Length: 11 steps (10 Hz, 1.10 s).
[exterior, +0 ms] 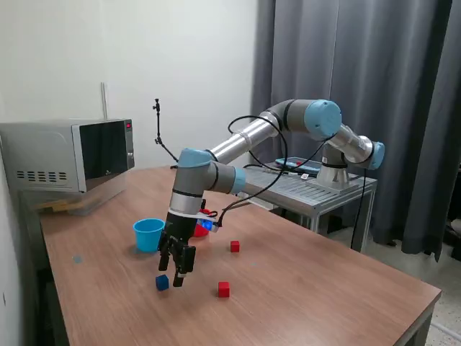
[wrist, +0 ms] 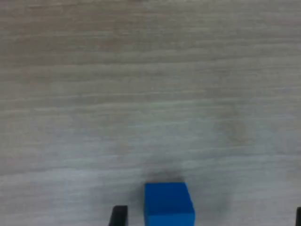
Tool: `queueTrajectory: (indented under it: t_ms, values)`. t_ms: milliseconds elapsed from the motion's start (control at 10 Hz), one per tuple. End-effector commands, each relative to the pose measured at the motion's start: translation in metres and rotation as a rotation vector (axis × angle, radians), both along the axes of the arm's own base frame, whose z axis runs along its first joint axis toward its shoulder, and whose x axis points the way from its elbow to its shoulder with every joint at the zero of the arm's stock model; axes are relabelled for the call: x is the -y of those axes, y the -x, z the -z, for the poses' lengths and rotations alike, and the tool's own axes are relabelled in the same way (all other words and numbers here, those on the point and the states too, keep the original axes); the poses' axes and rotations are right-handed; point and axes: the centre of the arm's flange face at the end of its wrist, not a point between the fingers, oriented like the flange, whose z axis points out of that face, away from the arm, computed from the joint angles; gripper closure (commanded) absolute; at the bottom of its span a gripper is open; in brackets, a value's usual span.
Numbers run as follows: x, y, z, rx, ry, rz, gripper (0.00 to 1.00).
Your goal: Place red objects in the red bin, and blue objects in the blue bin.
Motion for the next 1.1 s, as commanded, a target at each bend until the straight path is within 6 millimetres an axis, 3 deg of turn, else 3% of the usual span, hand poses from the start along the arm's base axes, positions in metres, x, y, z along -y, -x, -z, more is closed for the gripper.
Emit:
queueTrajectory:
  t_ms: [0, 700, 800, 1000]
  values:
    - [-0.002, 0.003, 0.008, -0.002, 0.001, 0.006, 0.0]
    - [-0.005, 0.003, 0.013, -0.011, -0.001, 0.01, 0.0]
    - [-0.005, 0.002, 0.016, -0.006, 0.0, 0.01, 1.0]
    - [-0.005, 0.002, 0.018, -0.004, -0.007, 0.012, 1.0]
